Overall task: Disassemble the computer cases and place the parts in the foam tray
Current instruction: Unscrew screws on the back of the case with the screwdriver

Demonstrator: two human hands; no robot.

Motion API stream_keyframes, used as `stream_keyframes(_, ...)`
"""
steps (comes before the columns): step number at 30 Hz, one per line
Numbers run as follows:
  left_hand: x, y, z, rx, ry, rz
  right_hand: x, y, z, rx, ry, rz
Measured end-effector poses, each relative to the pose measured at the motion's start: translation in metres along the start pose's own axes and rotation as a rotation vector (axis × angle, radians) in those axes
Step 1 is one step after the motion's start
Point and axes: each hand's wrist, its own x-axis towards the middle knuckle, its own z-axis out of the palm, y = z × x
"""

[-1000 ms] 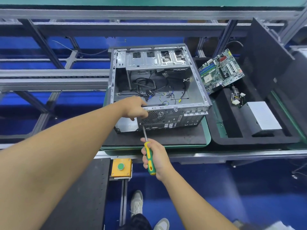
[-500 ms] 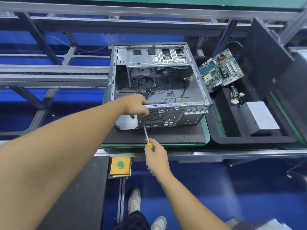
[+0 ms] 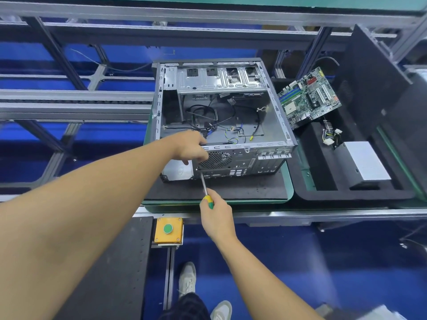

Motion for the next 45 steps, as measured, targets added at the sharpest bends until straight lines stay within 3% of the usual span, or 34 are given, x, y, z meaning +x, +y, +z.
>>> stream_keyframes(23, -0.003, 0.003, 0.001, -0.011, 0.001, -0.021, -0.003, 0.002, 0.004, -0.308, 0.086, -0.159)
stream_keyframes(29, -0.003, 0.004, 0.0, 0.006, 0.017, -0.034, 0.004, -0.008, 0.013, 0.48, -0.187, 0.132)
stream_keyframes(35, -0.003, 0.004, 0.0, -0.019, 0.005, -0.036, 0.016, 0.008, -0.01, 0.886, -0.461, 0.208)
stream_keyframes(37, -0.003, 0.004, 0.0, -0.022, -0.003, -0.038, 0.018, 0.008, -0.011, 0.82, -0.435, 0.18)
stream_keyframes(41, -0.005, 0.005, -0.002, 0.003, -0.021, -0.021, 0.015, 0.009, 0.006, 0.345, -0.13, 0.023)
stream_keyframes(45, -0.007, 0.006, -0.003, 0.07, -0.017, 0.0, 0.01, 0.007, 0.014, 0.286, -0.075, 0.04)
